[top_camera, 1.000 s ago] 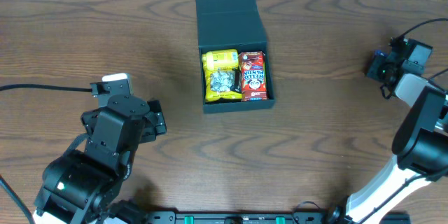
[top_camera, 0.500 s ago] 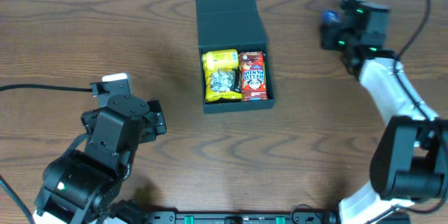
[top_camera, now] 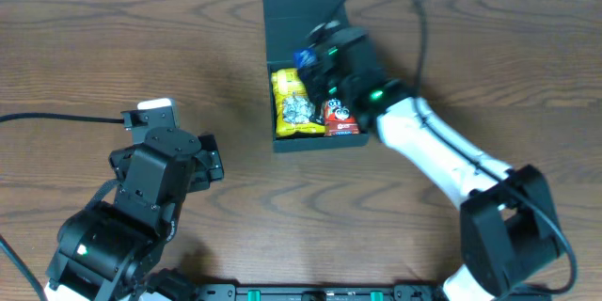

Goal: Pack container
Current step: 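Carry the Eclipse tin left and drop it into the black box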

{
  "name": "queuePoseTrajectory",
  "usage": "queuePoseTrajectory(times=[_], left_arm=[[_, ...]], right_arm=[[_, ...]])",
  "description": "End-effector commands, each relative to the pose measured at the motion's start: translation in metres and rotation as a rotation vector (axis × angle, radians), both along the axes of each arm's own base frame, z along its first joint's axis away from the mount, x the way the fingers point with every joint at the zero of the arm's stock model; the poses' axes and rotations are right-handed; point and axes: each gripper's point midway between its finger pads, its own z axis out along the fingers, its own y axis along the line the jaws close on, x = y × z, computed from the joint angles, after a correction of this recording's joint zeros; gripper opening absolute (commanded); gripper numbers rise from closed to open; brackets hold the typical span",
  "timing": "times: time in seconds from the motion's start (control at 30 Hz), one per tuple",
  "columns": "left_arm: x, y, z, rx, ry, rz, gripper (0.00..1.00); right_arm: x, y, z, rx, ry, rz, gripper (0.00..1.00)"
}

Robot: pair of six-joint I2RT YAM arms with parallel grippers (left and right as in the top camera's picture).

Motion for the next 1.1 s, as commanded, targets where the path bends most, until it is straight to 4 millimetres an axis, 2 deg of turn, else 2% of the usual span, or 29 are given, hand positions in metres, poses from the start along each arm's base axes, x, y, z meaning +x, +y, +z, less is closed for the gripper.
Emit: queuePoseTrajectory(times=[0.0,0.2,0.43,0.63,0.7,0.73,0.77,0.8,0.87,0.93,1.03,1.07], left_arm=[[0.001,0.003,0.004,0.018,-0.012,0.006,0.95],[0.001,0.003,0.004,0.018,-0.012,0.006,0.95],[0.001,0.003,0.004,0.018,-0.012,0.006,0.95],[0.001,0.003,0.004,0.018,-0.012,0.006,0.95],[0.001,0.003,0.004,0.018,-0.012,0.006,0.95],[0.001,0.003,0.004,0.018,-0.012,0.006,0.95],[0.001,0.003,0.004,0.018,-0.012,0.006,0.95],[0.001,0.003,0.004,0.018,-0.012,0.006,0.95],[0.001,0.003,0.004,0.018,-0.012,0.006,0.95],[0.001,0.003,0.004,0.018,-0.012,0.006,0.95],[0.001,0.003,0.004,0.018,-0.012,0.006,0.95],[0.001,0.003,0.004,0.018,-0.012,0.006,0.95]], right_arm=[[-0.011,0.011,-0.001,-0.056,-0.010,-0.086,0.35],[-0.038,0.014,-0.019,-0.130,0.055,-0.212,0.32],[-0.036,0.004,-0.038,-0.192,0.063,-0.271,0.32],[-0.038,0.005,-0.052,-0.205,0.093,-0.260,0.37],[-0.038,0.005,-0.052,-0.206,0.093,-0.260,0.43],[-0.037,0.004,-0.052,-0.206,0.093,-0.261,0.51],[-0.037,0.004,-0.052,-0.207,0.093,-0.262,0.65],[-0.037,0.004,-0.052,-0.211,0.091,-0.258,0.72],[-0.036,0.004,-0.049,-0.220,0.078,-0.240,0.81],[-0.036,0.003,-0.040,-0.216,0.060,-0.230,0.83],[-0.035,0.002,-0.013,-0.181,0.015,-0.225,0.85],[-0.035,0.001,-0.001,-0.168,-0.006,-0.222,0.89]])
